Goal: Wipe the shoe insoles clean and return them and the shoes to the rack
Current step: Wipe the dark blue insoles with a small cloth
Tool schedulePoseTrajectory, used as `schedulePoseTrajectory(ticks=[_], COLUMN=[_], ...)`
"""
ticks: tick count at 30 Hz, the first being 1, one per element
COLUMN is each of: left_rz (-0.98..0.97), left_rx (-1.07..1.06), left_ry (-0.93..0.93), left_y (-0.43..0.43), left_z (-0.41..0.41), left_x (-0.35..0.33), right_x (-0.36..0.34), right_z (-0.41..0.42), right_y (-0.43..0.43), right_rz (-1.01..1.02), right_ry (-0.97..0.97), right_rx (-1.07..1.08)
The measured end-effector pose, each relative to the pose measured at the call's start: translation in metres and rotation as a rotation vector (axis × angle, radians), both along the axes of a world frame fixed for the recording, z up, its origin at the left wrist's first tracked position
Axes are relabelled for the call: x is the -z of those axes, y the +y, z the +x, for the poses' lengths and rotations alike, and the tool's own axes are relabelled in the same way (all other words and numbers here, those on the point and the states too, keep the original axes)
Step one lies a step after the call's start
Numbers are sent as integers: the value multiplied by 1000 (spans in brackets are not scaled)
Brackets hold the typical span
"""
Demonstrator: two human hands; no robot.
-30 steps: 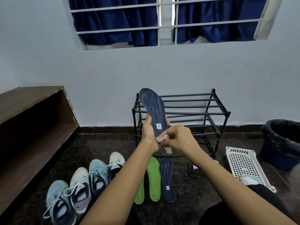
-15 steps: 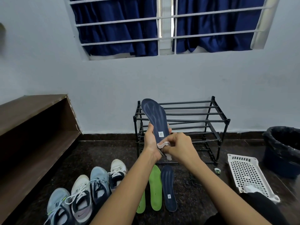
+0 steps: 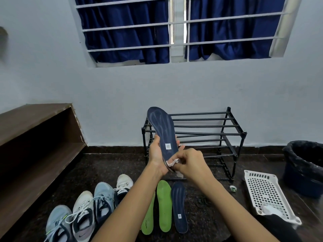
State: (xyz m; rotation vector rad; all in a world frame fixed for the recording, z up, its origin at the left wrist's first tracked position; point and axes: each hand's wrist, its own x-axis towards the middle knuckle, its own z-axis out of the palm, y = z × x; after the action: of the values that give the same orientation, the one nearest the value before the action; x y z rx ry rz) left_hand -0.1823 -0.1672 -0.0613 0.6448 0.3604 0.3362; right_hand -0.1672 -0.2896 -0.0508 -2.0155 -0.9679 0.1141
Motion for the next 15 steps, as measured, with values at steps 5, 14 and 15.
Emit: schedulePoseTrajectory(ticks=[5, 14, 15], left_rz=[23, 19, 16], left_rx=[25, -40, -53], left_ry=[28, -34, -36], left_y=[-7, -5, -7], left_z=[3, -1, -2], left_x=[4, -8, -9], right_x=[3, -2, -3], right_z=[0, -3, -2], right_y=[2, -3, -5], right_rz=[-69, -112, -114], right_ry=[-145, -194, -208], right_rx=[67, 42, 47])
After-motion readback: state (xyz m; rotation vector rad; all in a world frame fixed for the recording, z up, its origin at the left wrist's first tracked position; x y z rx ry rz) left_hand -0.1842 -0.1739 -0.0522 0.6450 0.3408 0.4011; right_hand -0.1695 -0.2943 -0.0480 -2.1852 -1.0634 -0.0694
